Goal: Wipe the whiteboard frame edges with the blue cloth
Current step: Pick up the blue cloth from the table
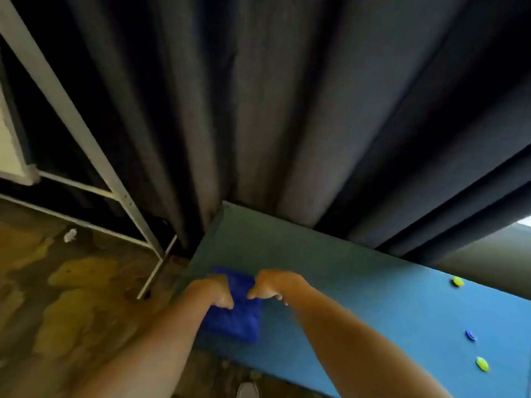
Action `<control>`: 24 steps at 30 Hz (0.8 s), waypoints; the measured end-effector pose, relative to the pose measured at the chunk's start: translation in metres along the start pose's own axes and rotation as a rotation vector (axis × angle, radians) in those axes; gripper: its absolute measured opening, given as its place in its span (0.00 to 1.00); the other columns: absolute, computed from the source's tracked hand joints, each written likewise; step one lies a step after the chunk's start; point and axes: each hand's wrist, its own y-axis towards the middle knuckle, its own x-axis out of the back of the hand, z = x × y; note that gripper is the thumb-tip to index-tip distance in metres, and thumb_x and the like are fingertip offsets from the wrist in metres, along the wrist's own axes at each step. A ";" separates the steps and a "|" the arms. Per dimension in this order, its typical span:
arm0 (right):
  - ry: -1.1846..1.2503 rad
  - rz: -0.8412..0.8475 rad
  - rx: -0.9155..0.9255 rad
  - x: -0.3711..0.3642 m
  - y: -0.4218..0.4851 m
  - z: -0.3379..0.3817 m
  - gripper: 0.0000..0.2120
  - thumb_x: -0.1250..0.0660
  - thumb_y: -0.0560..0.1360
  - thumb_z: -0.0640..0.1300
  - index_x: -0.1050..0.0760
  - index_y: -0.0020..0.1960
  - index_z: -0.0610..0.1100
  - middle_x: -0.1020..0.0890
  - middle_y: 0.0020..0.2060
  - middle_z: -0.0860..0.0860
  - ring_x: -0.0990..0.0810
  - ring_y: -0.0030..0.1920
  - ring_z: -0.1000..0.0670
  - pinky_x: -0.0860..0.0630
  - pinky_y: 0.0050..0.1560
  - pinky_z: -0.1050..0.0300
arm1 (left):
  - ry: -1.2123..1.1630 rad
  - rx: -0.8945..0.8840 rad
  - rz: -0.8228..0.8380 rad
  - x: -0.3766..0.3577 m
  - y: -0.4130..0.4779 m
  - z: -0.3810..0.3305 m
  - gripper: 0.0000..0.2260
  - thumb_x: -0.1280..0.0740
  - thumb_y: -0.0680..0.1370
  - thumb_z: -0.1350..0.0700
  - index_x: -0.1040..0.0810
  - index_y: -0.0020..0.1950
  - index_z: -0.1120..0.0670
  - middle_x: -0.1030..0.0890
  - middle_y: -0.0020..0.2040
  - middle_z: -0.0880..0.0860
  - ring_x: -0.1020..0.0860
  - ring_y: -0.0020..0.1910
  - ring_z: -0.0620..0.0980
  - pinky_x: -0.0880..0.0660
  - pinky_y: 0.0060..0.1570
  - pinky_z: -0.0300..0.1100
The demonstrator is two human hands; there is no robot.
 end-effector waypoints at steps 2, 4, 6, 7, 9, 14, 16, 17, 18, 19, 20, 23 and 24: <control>0.016 -0.059 -0.046 -0.033 0.024 0.000 0.29 0.35 0.78 0.55 0.34 0.73 0.40 0.28 0.68 0.42 0.28 0.66 0.39 0.27 0.60 0.47 | -0.087 0.040 -0.182 -0.028 0.019 0.003 0.28 0.32 0.75 0.45 0.32 0.70 0.57 0.29 0.69 0.59 0.27 0.65 0.58 0.26 0.59 0.48; 0.242 -0.220 -0.150 -0.072 0.038 -0.006 0.33 0.33 0.77 0.50 0.42 0.76 0.43 0.38 0.73 0.43 0.33 0.69 0.35 0.28 0.63 0.45 | -0.278 0.159 -0.347 -0.057 0.028 0.006 0.36 0.28 0.73 0.45 0.40 0.73 0.57 0.37 0.72 0.61 0.32 0.68 0.64 0.28 0.62 0.53; 0.555 -0.353 -0.252 -0.095 0.046 -0.003 0.32 0.33 0.74 0.40 0.43 0.74 0.43 0.34 0.69 0.41 0.25 0.63 0.36 0.24 0.57 0.47 | -0.584 0.285 -0.395 -0.070 0.033 0.009 0.41 0.22 0.69 0.51 0.42 0.73 0.59 0.38 0.72 0.63 0.31 0.66 0.67 0.26 0.59 0.55; 0.718 -0.366 -0.294 -0.097 0.047 0.000 0.30 0.33 0.73 0.37 0.40 0.72 0.42 0.28 0.65 0.41 0.21 0.57 0.37 0.22 0.53 0.48 | -0.760 0.311 -0.376 -0.070 0.036 0.012 0.39 0.21 0.68 0.54 0.39 0.71 0.60 0.33 0.70 0.64 0.27 0.63 0.66 0.24 0.56 0.53; 1.097 -0.309 -0.315 -0.088 0.043 0.009 0.22 0.30 0.70 0.35 0.30 0.63 0.37 0.21 0.51 0.40 0.20 0.44 0.42 0.21 0.45 0.48 | -1.082 0.300 -0.229 -0.057 0.025 0.020 0.26 0.22 0.67 0.60 0.27 0.62 0.62 0.21 0.57 0.63 0.20 0.50 0.60 0.21 0.44 0.47; 1.677 -0.150 0.160 0.026 0.004 0.061 0.10 0.37 0.74 0.36 0.17 0.41 0.39 0.17 0.41 0.40 0.18 0.39 0.43 0.20 0.41 0.49 | -1.619 -0.169 -0.029 0.056 -0.036 0.060 0.10 0.29 0.71 0.65 0.21 0.51 0.58 0.17 0.46 0.57 0.19 0.42 0.52 0.22 0.37 0.42; 1.690 -0.113 0.405 0.091 -0.035 0.100 0.12 0.38 0.73 0.37 0.19 0.52 0.39 0.18 0.49 0.39 0.18 0.48 0.41 0.19 0.48 0.47 | -1.738 -0.447 -0.075 0.118 -0.086 0.091 0.16 0.31 0.69 0.68 0.20 0.56 0.60 0.16 0.52 0.59 0.17 0.48 0.55 0.19 0.44 0.47; 1.673 -0.099 0.490 0.118 -0.051 0.119 0.15 0.37 0.72 0.37 0.22 0.58 0.38 0.20 0.55 0.38 0.19 0.54 0.39 0.21 0.54 0.44 | -1.769 -0.561 -0.098 0.142 -0.110 0.106 0.17 0.31 0.67 0.69 0.19 0.55 0.60 0.15 0.51 0.59 0.16 0.47 0.55 0.18 0.42 0.47; 1.641 -0.078 0.572 0.142 -0.067 0.140 0.18 0.35 0.71 0.38 0.24 0.61 0.39 0.20 0.57 0.38 0.20 0.56 0.38 0.23 0.57 0.41 | -1.769 -0.652 -0.135 0.165 -0.134 0.120 0.17 0.31 0.66 0.70 0.18 0.54 0.60 0.14 0.50 0.59 0.15 0.45 0.55 0.17 0.39 0.47; 1.601 -0.063 0.641 0.162 -0.084 0.162 0.21 0.32 0.71 0.39 0.25 0.64 0.40 0.19 0.58 0.38 0.19 0.56 0.37 0.22 0.57 0.39 | -1.765 -0.724 -0.175 0.184 -0.158 0.135 0.18 0.31 0.66 0.70 0.18 0.54 0.59 0.14 0.50 0.59 0.15 0.44 0.55 0.17 0.38 0.47; 1.547 -0.023 0.710 0.177 -0.100 0.187 0.23 0.30 0.70 0.42 0.24 0.65 0.41 0.18 0.58 0.39 0.18 0.56 0.36 0.21 0.54 0.36 | -1.760 -0.801 -0.206 0.202 -0.180 0.153 0.18 0.31 0.66 0.70 0.19 0.55 0.59 0.14 0.50 0.59 0.15 0.44 0.55 0.17 0.39 0.47; 1.415 0.108 0.812 0.196 -0.140 0.270 0.26 0.26 0.70 0.48 0.25 0.66 0.43 0.20 0.60 0.35 0.19 0.55 0.31 0.23 0.51 0.27 | -1.787 -1.014 -0.318 0.238 -0.238 0.210 0.16 0.33 0.70 0.69 0.21 0.57 0.59 0.15 0.50 0.58 0.15 0.44 0.53 0.18 0.38 0.47; 1.380 0.141 0.844 0.195 -0.147 0.297 0.25 0.27 0.71 0.48 0.25 0.66 0.42 0.20 0.60 0.35 0.19 0.56 0.31 0.24 0.54 0.28 | -1.808 -1.034 -0.350 0.245 -0.250 0.229 0.17 0.35 0.72 0.69 0.23 0.60 0.58 0.15 0.50 0.58 0.15 0.43 0.53 0.18 0.37 0.47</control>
